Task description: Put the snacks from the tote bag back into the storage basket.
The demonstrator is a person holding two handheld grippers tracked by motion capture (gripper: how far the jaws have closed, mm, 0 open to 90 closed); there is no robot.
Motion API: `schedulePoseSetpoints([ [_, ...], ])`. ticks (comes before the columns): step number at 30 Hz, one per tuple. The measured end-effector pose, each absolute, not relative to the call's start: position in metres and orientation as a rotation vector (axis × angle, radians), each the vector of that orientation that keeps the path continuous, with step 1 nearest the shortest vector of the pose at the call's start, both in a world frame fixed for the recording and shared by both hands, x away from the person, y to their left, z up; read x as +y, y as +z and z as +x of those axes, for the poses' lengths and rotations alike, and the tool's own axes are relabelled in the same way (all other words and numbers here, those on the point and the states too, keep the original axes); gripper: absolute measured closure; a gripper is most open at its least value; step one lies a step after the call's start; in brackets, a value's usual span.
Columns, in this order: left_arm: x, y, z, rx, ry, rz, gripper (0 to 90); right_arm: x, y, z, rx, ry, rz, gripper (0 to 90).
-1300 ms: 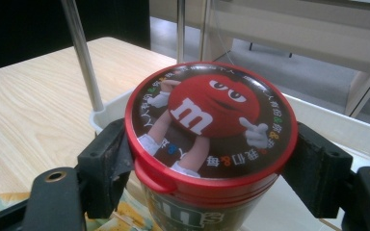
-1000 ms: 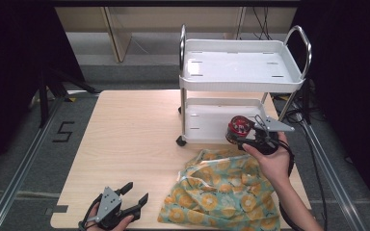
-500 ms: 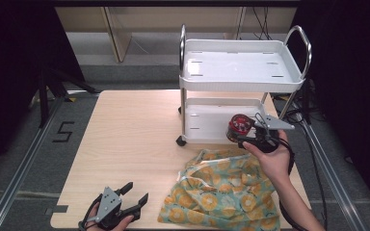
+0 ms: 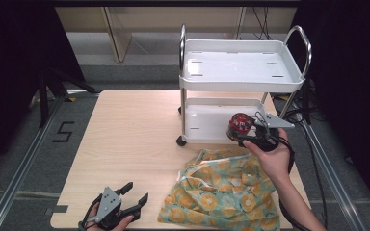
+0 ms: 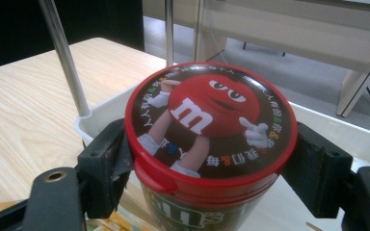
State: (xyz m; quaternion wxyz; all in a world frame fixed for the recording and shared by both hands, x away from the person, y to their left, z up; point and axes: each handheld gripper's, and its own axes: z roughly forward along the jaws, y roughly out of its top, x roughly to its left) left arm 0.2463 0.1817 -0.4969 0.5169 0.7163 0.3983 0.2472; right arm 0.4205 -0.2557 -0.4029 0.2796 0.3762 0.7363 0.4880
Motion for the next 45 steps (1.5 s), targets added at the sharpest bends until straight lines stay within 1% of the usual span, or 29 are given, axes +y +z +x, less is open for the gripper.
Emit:
schedulePoseSetpoints([
  [1, 0.182, -0.497, 0.246, 0.957, 0.595, 1.722, 32.9, -0.254, -0.403, 0.419, 1.976, 1.32, 1.049, 26.1],
  [5, 0.182, -0.497, 0.246, 0.956, 0.594, 1.719, 32.9, -0.256, -0.402, 0.422, 2.0, 1.31, 1.012, 26.1],
  [9, 0.18, -0.497, 0.246, 0.96, 0.588, 1.704, 32.9, -0.254, -0.403, 0.42, 1.967, 1.321, 1.06, 26.1],
  [10, 0.18, -0.497, 0.246, 0.96, 0.588, 1.703, 32.9, -0.256, -0.403, 0.422, 1.962, 1.308, 1.02, 26.1],
  [12, 0.18, -0.497, 0.246, 0.96, 0.588, 1.703, 32.9, -0.255, -0.403, 0.42, 1.972, 1.324, 1.068, 26.1],
  [17, 0.182, -0.497, 0.246, 0.955, 0.593, 1.72, 32.9, -0.258, -0.402, 0.424, 1.971, 1.297, 1.026, 26.1],
  [19, 0.182, -0.497, 0.247, 0.955, 0.593, 1.721, 32.9, -0.256, -0.401, 0.422, 1.978, 1.315, 1.078, 26.1],
  [21, 0.182, -0.497, 0.246, 0.956, 0.593, 1.72, 32.9, -0.257, -0.4, 0.425, 1.98, 1.296, 1.033, 26.1],
  [45, 0.181, -0.497, 0.246, 0.971, 0.59, 1.712, 32.9, -0.242, -0.399, 0.431, 1.995, 1.314, 1.031, 26.1],
])
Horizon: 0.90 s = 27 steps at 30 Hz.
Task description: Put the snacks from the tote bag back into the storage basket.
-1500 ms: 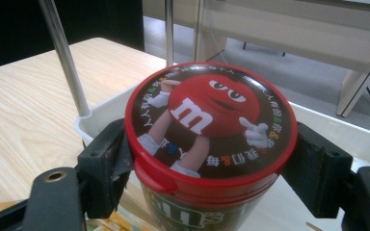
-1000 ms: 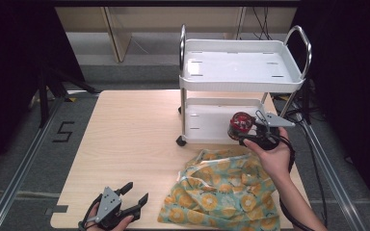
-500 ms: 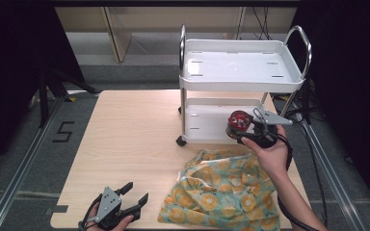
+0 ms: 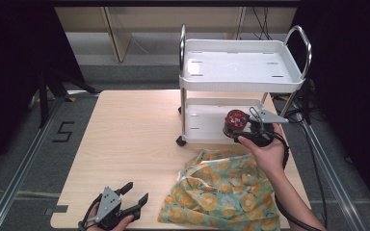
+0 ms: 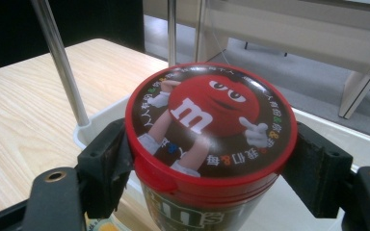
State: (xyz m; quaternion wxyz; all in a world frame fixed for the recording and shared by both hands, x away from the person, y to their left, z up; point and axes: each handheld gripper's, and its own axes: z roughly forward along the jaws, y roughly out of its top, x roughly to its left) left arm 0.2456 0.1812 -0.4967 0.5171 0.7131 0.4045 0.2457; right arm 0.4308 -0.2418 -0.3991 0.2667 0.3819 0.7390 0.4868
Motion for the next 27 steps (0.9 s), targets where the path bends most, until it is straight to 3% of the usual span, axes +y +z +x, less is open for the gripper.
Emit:
schedulePoseSetpoints([
  [27, 0.181, -0.497, 0.245, 0.969, 0.59, 1.708, 32.9, -0.228, -0.396, 0.439, 2.029, 1.314, 0.992, 26.1],
])
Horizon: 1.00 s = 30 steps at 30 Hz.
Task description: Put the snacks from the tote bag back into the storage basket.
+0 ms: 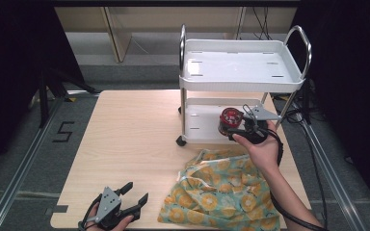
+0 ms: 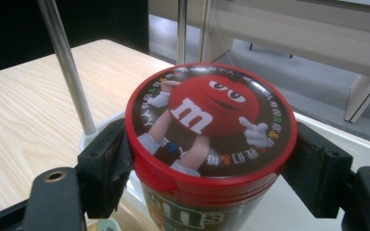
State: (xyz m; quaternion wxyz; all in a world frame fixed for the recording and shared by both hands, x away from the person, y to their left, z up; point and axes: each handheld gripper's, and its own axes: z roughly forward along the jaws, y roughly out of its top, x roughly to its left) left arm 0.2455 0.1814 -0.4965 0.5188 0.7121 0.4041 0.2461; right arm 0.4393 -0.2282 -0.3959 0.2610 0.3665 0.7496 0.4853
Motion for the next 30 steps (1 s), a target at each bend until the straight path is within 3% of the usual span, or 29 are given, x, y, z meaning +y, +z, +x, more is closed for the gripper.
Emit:
schedulePoseSetpoints([
  [30, 0.181, -0.497, 0.246, 0.969, 0.588, 1.706, 32.9, -0.205, -0.393, 0.446, 2.065, 1.323, 0.973, 26.1],
])
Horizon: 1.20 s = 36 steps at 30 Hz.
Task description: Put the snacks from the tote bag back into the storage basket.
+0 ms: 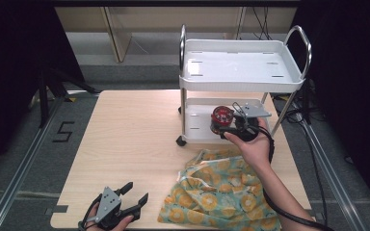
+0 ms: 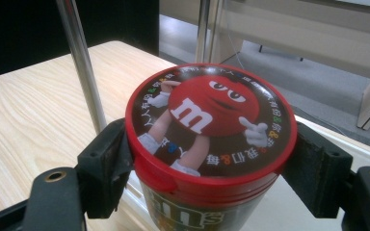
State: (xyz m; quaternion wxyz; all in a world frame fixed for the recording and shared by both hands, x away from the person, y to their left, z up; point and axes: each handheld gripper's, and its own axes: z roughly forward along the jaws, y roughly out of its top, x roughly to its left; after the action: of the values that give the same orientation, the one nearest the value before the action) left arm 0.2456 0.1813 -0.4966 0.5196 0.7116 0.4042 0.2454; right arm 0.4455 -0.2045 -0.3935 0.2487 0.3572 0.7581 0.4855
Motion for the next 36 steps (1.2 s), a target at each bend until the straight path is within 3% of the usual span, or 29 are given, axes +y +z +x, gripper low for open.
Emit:
schedulePoseSetpoints([
  [36, 0.182, -0.496, 0.246, 0.941, 0.592, 1.71, 32.9, -0.168, -0.397, 0.459, 2.106, 1.334, 0.958, 26.1],
])
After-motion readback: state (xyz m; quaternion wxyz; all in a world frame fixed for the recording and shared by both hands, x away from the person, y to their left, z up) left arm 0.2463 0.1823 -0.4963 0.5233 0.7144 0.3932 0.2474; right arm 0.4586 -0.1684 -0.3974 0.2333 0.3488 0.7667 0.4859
